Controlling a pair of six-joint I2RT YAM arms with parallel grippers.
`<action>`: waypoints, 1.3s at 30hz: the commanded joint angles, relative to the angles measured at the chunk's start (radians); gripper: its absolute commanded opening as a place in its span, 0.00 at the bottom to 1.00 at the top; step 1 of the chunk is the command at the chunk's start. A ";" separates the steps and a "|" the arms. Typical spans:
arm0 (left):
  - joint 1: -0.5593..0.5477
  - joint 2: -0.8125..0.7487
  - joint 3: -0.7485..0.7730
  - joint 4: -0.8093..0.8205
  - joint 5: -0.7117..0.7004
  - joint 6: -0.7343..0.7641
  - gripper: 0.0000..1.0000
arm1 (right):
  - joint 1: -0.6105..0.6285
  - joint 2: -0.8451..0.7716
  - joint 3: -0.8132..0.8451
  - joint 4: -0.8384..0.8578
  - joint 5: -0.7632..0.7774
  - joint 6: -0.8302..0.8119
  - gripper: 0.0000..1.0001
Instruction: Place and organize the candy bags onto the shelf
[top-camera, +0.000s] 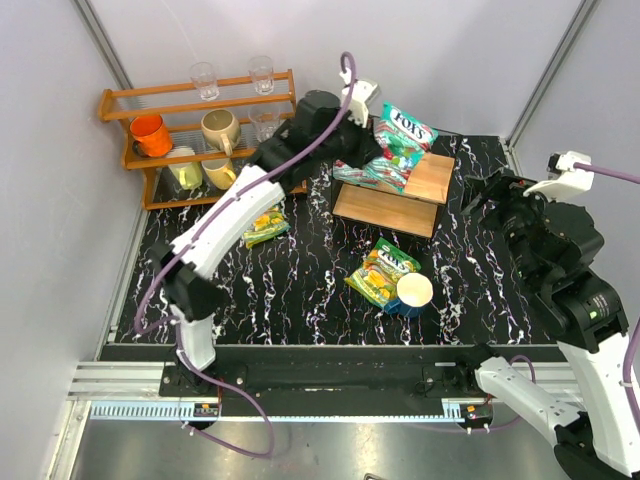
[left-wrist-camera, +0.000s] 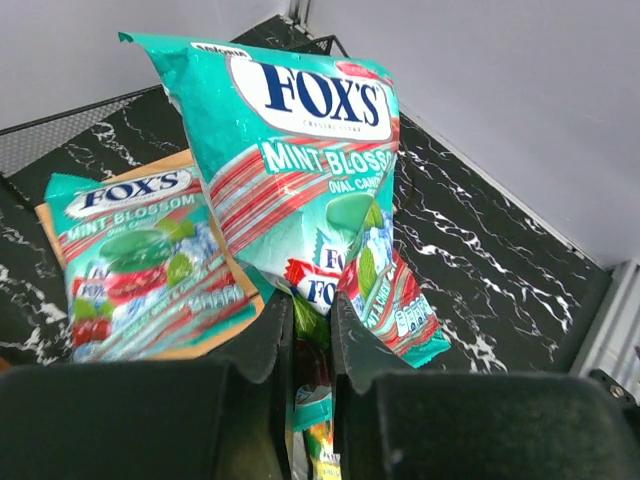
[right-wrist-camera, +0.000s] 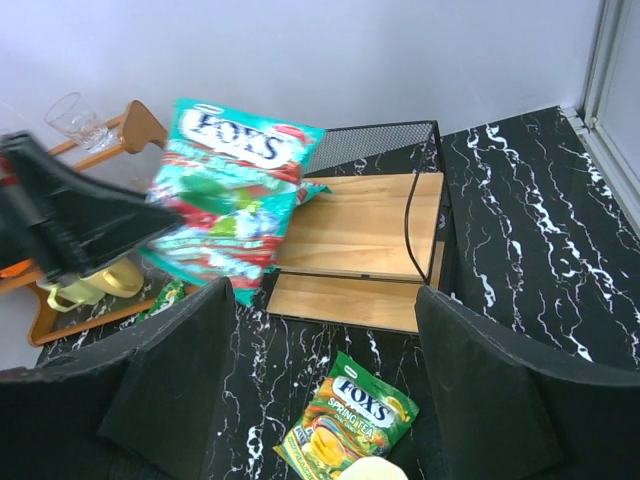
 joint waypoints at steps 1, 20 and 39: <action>-0.001 0.143 0.170 0.023 0.017 -0.041 0.00 | 0.001 -0.012 0.034 -0.017 0.045 -0.004 0.83; 0.030 0.396 0.207 0.307 0.052 -0.245 0.03 | 0.000 -0.023 0.040 -0.029 0.079 -0.046 0.85; 0.012 0.522 0.273 0.397 0.129 -0.340 0.05 | 0.000 -0.032 0.005 -0.028 0.090 -0.047 0.86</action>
